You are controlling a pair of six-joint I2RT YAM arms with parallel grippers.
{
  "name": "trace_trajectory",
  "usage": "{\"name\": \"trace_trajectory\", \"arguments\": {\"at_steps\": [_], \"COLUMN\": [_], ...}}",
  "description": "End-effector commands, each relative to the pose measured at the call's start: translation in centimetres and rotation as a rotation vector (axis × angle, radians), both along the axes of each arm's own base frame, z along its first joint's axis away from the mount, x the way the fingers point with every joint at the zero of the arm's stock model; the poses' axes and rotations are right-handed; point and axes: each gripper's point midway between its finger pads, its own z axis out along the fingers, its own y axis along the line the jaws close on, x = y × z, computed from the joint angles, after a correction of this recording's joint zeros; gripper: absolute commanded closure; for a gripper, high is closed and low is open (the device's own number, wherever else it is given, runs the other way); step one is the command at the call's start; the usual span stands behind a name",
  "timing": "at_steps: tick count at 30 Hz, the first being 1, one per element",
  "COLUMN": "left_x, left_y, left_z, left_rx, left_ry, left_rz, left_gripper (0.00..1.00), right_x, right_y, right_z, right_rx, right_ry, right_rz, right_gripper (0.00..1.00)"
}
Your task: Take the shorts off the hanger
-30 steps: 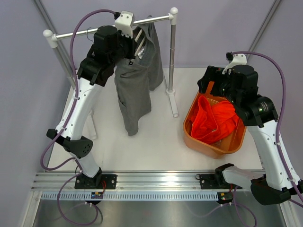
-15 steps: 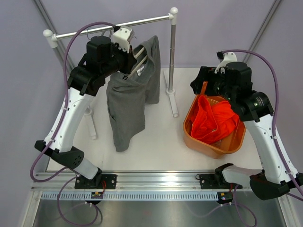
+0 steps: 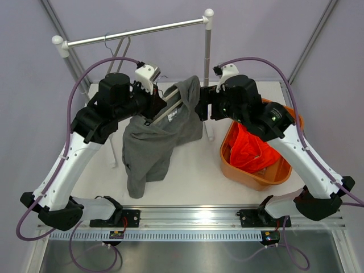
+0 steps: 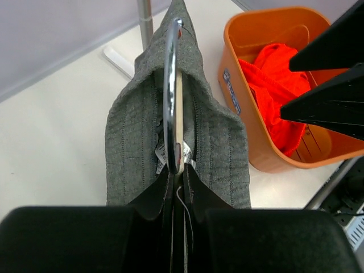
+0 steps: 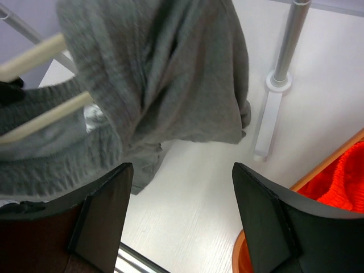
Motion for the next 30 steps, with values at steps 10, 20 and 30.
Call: {"name": "trace_trajectory", "arguments": {"at_steps": [10, 20, 30], "left_x": [-1.5, -2.0, -2.7], "left_y": [-1.5, -1.8, -1.3], "left_z": [2.9, 2.7, 2.6], "left_rx": [-0.106, -0.091, -0.073], "left_ry": [-0.087, -0.083, -0.078], "left_rz": [-0.061, -0.086, -0.089], "left_gripper": [1.0, 1.0, 1.0], "right_x": [-0.1, 2.0, 4.0], "right_y": [4.3, 5.8, 5.2], "right_z": [1.6, 0.6, 0.1], "right_rx": [0.012, -0.039, -0.094], "right_ry": [-0.054, -0.058, -0.094], "right_rz": [0.0, -0.042, -0.14], "right_gripper": [0.23, 0.25, 0.46]}}
